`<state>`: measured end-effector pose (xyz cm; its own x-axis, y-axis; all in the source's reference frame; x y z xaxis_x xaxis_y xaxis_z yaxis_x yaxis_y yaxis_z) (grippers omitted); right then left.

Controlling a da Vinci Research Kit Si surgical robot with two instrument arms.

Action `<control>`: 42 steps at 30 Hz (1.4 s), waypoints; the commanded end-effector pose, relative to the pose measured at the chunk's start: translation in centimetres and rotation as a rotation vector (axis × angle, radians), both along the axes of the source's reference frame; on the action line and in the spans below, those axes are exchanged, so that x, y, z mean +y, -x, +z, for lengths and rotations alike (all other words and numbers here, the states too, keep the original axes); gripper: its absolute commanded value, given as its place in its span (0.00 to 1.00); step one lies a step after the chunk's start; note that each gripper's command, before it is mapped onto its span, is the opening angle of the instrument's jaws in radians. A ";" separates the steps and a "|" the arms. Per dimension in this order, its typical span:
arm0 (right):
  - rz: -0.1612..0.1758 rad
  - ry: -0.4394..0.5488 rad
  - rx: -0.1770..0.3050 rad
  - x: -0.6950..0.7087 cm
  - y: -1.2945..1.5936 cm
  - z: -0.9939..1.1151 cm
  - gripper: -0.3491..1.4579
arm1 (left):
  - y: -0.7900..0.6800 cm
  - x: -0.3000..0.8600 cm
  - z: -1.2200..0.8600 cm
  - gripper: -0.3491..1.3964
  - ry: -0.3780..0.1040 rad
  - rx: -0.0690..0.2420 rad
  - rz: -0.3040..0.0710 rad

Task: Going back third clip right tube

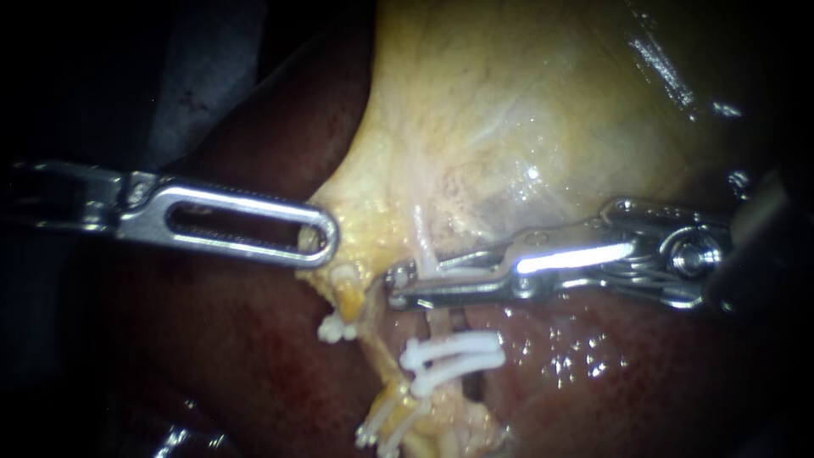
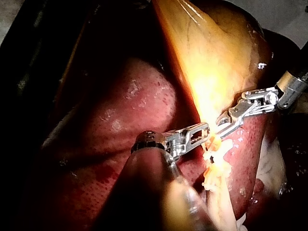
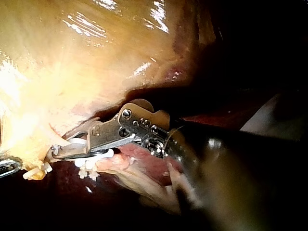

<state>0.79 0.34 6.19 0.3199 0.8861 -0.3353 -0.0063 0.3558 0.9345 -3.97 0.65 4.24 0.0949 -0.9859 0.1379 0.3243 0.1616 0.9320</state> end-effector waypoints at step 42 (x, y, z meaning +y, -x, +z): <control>-0.063 0.377 0.102 -0.03 -0.25 0.14 0.52 | 0.00 0.00 0.00 0.00 0.000 0.000 0.000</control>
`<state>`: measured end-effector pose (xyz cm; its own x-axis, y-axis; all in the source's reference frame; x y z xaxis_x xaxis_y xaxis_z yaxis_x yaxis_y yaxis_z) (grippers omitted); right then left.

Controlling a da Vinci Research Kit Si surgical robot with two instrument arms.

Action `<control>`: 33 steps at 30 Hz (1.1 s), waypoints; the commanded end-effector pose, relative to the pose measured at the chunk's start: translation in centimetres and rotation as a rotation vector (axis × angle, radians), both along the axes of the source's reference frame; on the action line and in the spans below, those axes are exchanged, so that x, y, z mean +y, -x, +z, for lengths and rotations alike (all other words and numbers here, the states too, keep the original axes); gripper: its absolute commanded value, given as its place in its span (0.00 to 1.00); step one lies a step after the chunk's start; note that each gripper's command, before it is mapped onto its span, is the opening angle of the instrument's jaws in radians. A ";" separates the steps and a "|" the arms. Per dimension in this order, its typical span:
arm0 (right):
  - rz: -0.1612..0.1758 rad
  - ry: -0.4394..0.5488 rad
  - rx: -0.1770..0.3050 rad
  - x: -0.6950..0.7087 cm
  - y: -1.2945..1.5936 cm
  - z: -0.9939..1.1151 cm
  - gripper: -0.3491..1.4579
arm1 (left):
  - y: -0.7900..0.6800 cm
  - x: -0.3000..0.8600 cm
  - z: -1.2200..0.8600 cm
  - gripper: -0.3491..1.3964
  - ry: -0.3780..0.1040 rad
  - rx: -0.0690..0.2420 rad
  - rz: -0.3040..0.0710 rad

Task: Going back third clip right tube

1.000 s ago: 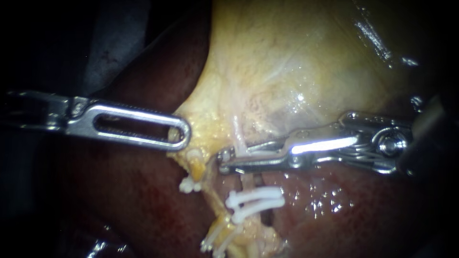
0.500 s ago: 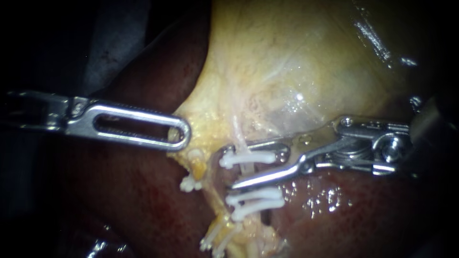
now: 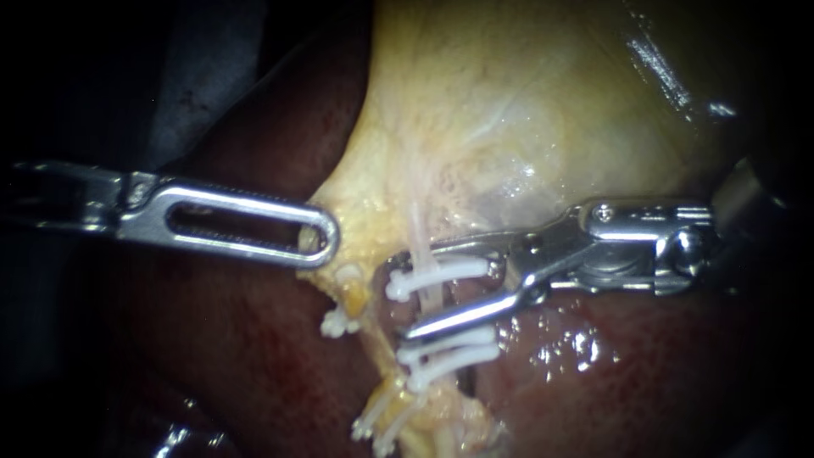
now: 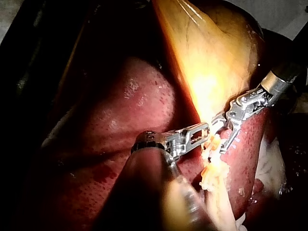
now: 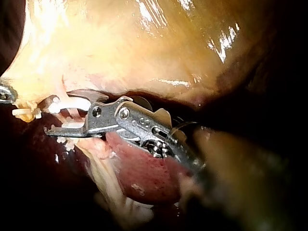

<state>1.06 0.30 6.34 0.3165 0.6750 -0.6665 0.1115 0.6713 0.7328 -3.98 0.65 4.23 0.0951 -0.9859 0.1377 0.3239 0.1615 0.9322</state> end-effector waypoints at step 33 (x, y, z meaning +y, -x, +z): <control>0.072 0.023 -0.018 0.43 0.90 -0.79 0.52 | -0.02 0.03 0.04 0.00 0.001 0.000 0.001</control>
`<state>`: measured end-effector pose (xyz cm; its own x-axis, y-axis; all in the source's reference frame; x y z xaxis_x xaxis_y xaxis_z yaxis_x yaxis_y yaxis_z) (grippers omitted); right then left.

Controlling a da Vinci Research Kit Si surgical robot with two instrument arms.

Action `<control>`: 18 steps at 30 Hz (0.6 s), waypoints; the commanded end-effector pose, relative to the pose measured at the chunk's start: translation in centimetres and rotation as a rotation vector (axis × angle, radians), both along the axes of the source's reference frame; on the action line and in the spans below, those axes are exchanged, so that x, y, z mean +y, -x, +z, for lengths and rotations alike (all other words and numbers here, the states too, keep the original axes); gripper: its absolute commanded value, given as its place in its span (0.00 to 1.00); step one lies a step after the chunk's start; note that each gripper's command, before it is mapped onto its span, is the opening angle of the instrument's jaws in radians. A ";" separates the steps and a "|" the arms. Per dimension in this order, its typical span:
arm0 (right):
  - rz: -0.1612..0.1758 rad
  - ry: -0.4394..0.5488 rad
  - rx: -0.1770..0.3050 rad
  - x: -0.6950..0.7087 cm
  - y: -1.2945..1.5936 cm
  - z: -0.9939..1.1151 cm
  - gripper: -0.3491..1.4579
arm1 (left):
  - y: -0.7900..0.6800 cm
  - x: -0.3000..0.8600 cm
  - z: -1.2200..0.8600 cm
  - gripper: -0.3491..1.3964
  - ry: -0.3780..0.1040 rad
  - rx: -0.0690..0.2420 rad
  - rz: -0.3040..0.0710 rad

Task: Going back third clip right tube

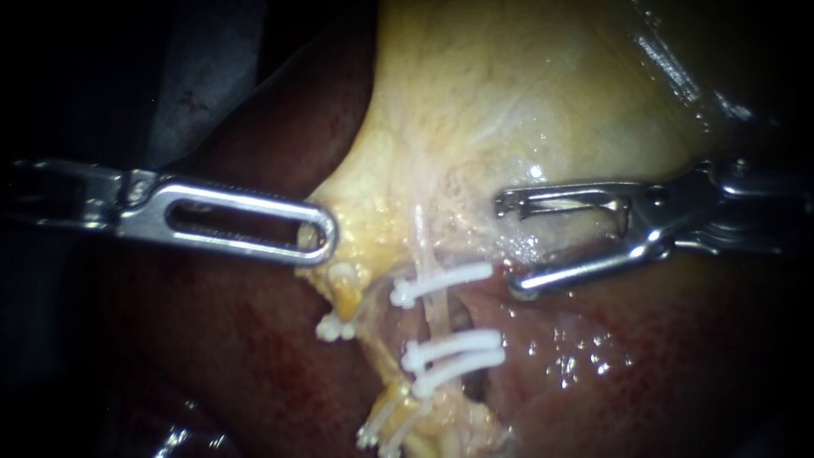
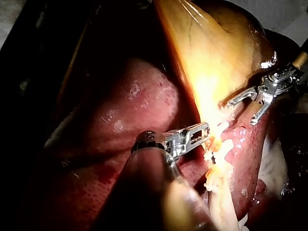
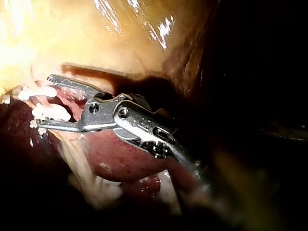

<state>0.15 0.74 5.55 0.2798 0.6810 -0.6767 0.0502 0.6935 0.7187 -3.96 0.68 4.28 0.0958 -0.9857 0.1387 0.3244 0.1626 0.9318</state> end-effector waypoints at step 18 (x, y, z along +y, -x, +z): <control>-0.004 0.006 0.003 -0.01 0.07 -0.01 0.52 | 0.14 0.01 0.39 0.00 0.016 0.010 -0.005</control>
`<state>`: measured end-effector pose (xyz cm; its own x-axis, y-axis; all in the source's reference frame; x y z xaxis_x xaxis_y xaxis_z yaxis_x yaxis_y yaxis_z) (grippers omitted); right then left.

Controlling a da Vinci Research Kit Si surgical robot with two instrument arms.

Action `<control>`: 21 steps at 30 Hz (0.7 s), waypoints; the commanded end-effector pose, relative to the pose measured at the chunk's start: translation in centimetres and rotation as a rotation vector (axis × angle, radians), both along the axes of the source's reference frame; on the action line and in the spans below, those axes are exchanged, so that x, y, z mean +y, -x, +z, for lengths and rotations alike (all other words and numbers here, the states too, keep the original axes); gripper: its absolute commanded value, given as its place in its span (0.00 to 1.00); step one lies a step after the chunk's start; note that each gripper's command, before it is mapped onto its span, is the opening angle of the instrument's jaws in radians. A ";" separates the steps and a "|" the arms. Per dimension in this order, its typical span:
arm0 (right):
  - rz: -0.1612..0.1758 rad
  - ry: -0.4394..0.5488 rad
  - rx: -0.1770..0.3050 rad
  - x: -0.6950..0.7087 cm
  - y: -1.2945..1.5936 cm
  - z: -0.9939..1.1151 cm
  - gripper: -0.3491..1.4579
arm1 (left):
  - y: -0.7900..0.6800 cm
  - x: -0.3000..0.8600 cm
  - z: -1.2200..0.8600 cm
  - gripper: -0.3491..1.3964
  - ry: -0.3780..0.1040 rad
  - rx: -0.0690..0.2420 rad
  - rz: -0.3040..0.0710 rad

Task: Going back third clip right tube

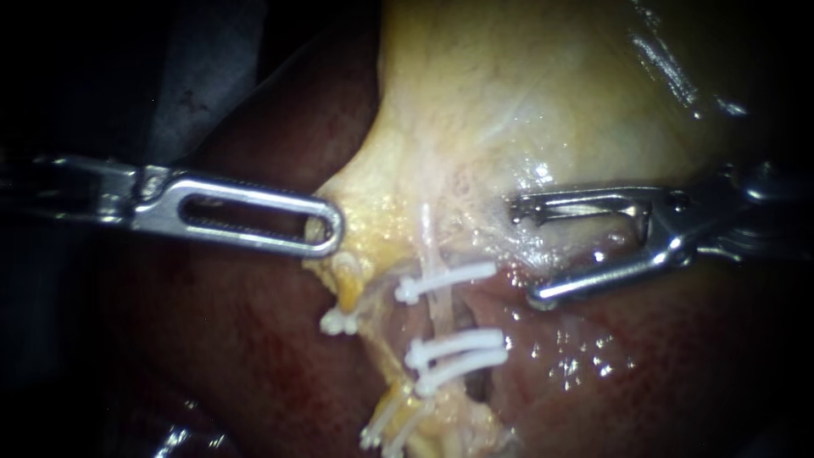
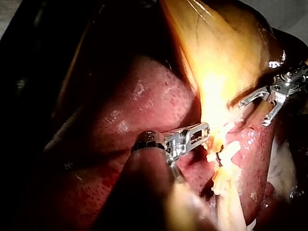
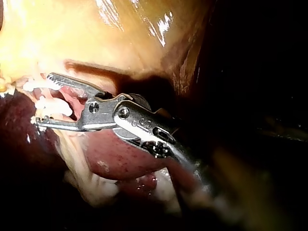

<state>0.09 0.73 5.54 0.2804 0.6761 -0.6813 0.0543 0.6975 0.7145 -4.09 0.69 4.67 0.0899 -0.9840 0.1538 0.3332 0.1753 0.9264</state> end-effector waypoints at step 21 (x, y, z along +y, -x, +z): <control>0.000 0.000 0.000 -0.01 0.00 -0.01 0.52 | 0.48 -0.18 0.23 0.00 0.008 -0.010 0.034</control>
<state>0.09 0.72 5.52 0.2805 0.6762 -0.6813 0.0547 0.6973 0.7146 -4.57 0.51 4.90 0.1215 -0.9792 0.1628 0.3182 0.1937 0.9280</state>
